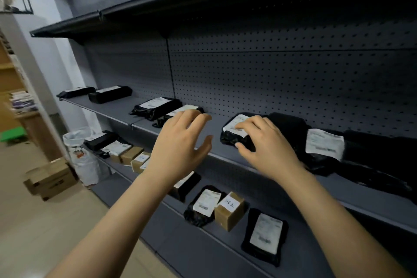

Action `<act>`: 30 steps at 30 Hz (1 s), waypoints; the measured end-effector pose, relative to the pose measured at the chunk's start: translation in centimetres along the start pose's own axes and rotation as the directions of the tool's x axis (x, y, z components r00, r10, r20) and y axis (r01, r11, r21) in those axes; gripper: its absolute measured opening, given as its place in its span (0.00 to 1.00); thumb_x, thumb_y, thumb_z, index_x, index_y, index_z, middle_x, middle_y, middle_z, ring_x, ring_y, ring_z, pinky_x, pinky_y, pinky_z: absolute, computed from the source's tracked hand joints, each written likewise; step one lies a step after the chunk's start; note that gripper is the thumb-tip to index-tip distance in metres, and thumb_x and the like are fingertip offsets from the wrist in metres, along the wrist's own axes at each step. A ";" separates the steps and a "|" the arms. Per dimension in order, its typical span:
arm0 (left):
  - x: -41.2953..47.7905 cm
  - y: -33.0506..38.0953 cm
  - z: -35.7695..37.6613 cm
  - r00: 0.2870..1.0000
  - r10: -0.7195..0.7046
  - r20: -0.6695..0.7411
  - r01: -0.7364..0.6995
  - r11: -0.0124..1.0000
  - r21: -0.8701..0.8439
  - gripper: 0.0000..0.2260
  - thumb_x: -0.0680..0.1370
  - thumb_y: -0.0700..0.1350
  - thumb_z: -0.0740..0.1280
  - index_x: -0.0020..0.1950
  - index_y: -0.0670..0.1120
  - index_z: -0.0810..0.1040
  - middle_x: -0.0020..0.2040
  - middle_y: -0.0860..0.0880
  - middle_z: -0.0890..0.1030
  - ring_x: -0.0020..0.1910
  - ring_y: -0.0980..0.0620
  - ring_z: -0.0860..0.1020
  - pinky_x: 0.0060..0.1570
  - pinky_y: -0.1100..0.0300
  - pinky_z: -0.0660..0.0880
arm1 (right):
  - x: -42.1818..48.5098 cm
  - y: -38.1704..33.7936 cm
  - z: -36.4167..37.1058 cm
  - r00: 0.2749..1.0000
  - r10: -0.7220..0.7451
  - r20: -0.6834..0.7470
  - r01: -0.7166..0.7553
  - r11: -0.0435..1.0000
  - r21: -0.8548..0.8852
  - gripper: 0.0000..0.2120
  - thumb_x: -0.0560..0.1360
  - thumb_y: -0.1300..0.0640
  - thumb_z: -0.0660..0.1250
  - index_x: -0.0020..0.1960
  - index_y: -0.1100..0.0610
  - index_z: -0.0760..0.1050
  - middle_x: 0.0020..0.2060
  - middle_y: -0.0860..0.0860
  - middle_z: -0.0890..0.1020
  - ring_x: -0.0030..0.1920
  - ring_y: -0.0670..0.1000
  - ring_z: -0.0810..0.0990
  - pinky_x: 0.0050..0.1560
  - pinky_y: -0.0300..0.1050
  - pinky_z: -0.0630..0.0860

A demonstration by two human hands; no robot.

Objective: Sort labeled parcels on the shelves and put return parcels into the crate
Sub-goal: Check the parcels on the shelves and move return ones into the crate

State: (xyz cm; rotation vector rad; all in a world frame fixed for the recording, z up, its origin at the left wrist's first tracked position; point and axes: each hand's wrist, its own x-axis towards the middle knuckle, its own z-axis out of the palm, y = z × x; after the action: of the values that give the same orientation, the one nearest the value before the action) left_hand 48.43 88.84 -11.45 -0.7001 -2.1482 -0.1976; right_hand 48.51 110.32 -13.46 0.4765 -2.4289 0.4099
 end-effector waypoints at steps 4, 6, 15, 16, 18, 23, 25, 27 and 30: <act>2.8 -3.1 3.6 1.000 -0.003 -0.011 0.003 1.000 0.000 0.16 0.76 0.49 0.64 0.60 0.42 0.76 0.54 0.46 0.77 0.53 0.45 0.75 0.51 0.53 0.73 | 3.8 2.4 2.5 1.000 0.016 0.010 -0.016 1.000 -0.006 0.17 0.75 0.54 0.69 0.63 0.54 0.74 0.56 0.49 0.75 0.60 0.52 0.72 0.61 0.51 0.72; 3.6 -4.3 5.6 1.000 -0.022 -0.006 0.022 1.000 -0.022 0.16 0.76 0.49 0.65 0.60 0.43 0.76 0.54 0.46 0.77 0.53 0.45 0.75 0.50 0.52 0.73 | 5.3 3.5 3.7 1.000 0.029 0.009 -0.029 0.999 -0.016 0.17 0.75 0.54 0.69 0.63 0.55 0.75 0.56 0.49 0.75 0.59 0.52 0.72 0.61 0.50 0.71; 7.6 -8.3 15.4 0.995 0.059 0.077 -0.041 0.977 -0.210 0.16 0.76 0.50 0.64 0.60 0.43 0.76 0.53 0.46 0.77 0.49 0.45 0.75 0.47 0.51 0.73 | 7.8 7.6 7.8 0.967 0.252 -0.015 -0.253 0.964 -0.081 0.18 0.75 0.52 0.69 0.64 0.53 0.74 0.56 0.46 0.74 0.60 0.49 0.70 0.60 0.44 0.69; 8.1 -8.6 16.4 0.994 0.073 0.085 -0.051 0.969 -0.243 0.16 0.77 0.50 0.64 0.60 0.43 0.76 0.53 0.46 0.76 0.49 0.45 0.75 0.48 0.50 0.74 | 8.0 7.8 8.1 0.958 0.285 -0.028 -0.286 0.954 -0.093 0.19 0.75 0.52 0.69 0.64 0.53 0.74 0.56 0.46 0.74 0.60 0.49 0.70 0.61 0.43 0.68; 9.2 -9.3 18.3 0.992 0.094 0.084 -0.062 0.943 -0.326 0.16 0.77 0.51 0.63 0.60 0.43 0.77 0.53 0.46 0.76 0.50 0.44 0.75 0.49 0.50 0.73 | 8.4 8.1 8.8 0.939 0.339 -0.058 -0.344 0.931 -0.122 0.19 0.74 0.52 0.70 0.64 0.53 0.75 0.56 0.46 0.74 0.60 0.49 0.70 0.62 0.44 0.68; 10.9 -10.3 23.3 0.974 0.180 0.136 -0.084 0.850 -0.519 0.18 0.76 0.54 0.62 0.61 0.45 0.76 0.54 0.48 0.76 0.52 0.46 0.75 0.51 0.50 0.74 | 8.9 8.1 10.1 0.864 0.484 -0.139 -0.503 0.841 -0.197 0.18 0.74 0.53 0.70 0.63 0.53 0.75 0.56 0.47 0.74 0.59 0.49 0.70 0.60 0.43 0.68; 11.2 -10.2 25.2 0.948 0.228 0.224 -0.064 0.821 -0.567 0.22 0.76 0.58 0.60 0.63 0.47 0.75 0.56 0.49 0.76 0.54 0.47 0.74 0.53 0.52 0.74 | 8.7 7.8 10.7 0.824 0.534 -0.186 -0.565 0.798 -0.212 0.18 0.73 0.54 0.71 0.62 0.53 0.75 0.56 0.47 0.75 0.58 0.49 0.71 0.57 0.42 0.69; 11.1 -10.1 26.9 0.899 0.279 0.338 -0.027 0.804 -0.593 0.27 0.76 0.63 0.59 0.69 0.49 0.72 0.64 0.50 0.74 0.61 0.47 0.72 0.58 0.53 0.71 | 8.4 7.2 11.3 0.793 0.572 -0.210 -0.609 0.759 -0.232 0.18 0.73 0.54 0.71 0.61 0.54 0.75 0.55 0.48 0.75 0.57 0.49 0.72 0.57 0.43 0.70; 10.5 -9.8 29.2 0.809 0.333 0.484 0.021 0.807 -0.590 0.33 0.76 0.67 0.60 0.76 0.51 0.63 0.75 0.50 0.64 0.72 0.48 0.64 0.68 0.53 0.65 | 8.1 6.4 12.1 0.766 0.596 -0.241 -0.642 0.722 -0.259 0.18 0.72 0.55 0.73 0.61 0.55 0.76 0.54 0.49 0.76 0.56 0.51 0.74 0.55 0.45 0.73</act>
State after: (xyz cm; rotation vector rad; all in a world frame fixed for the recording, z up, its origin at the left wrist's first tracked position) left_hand 18.06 95.86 -20.73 -1.4499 -2.5960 -0.6333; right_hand 33.49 109.31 -18.63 -0.5312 -2.3937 0.2836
